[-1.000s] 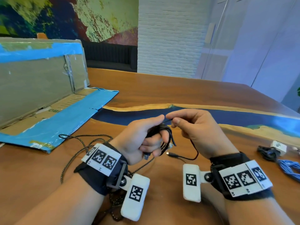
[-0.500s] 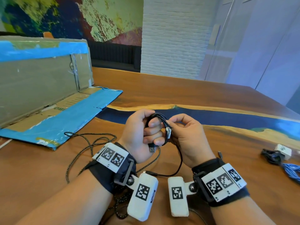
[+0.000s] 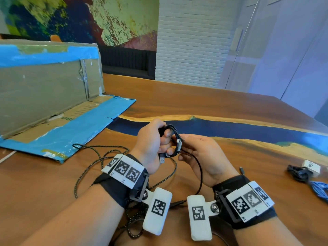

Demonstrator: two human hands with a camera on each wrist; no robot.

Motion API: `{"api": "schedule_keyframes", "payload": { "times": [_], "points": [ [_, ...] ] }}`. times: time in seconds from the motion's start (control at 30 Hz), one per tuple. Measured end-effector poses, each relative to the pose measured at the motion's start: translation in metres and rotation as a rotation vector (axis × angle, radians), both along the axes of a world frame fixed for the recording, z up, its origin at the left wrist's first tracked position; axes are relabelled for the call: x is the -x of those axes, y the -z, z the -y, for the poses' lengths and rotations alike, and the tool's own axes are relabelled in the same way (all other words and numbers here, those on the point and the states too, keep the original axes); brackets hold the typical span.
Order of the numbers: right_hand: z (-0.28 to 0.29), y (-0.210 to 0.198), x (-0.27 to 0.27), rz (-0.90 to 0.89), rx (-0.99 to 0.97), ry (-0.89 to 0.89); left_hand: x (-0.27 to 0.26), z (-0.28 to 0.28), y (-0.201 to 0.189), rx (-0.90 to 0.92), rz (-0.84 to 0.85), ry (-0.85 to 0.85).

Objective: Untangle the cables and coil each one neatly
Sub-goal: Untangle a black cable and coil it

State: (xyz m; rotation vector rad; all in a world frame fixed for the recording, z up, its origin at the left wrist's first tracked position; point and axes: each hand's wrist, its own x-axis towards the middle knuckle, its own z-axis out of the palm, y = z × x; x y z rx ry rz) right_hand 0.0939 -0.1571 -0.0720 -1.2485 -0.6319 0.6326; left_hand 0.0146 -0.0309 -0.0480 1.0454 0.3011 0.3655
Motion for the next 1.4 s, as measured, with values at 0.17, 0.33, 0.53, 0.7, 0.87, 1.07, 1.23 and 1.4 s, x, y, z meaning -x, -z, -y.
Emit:
{"api": "schedule_keyframes", "payload": {
  "times": [0.17,0.33,0.53,0.7,0.87,1.07,1.23,1.4],
  "points": [
    [0.004,0.0,-0.001,0.127,0.006,-0.023,0.001,0.0,-0.001,-0.053,-0.049,-0.077],
    [0.004,-0.007,0.007,0.272,0.027,0.007,-0.001,-0.004,0.002,-0.084,-0.07,-0.077],
    [-0.001,-0.004,0.009,0.266,0.002,0.276,-0.001,-0.003,0.001,-0.031,-0.037,0.071],
    [0.0,-0.011,0.006,0.127,-0.059,0.183,-0.002,-0.006,0.0,0.024,-0.014,0.027],
    [0.01,-0.019,0.008,-0.027,-0.205,-0.061,0.0,-0.003,-0.002,-0.071,0.039,0.08],
    [0.006,-0.02,0.014,0.227,-0.03,0.095,-0.002,-0.004,0.003,-0.191,0.011,0.073],
    [0.004,-0.017,0.009,0.314,0.048,0.308,-0.001,-0.004,0.002,-0.201,0.054,0.074],
    [0.007,-0.013,0.0,0.573,0.168,0.508,-0.004,-0.006,0.007,-0.341,0.061,0.007]
  ]
}}
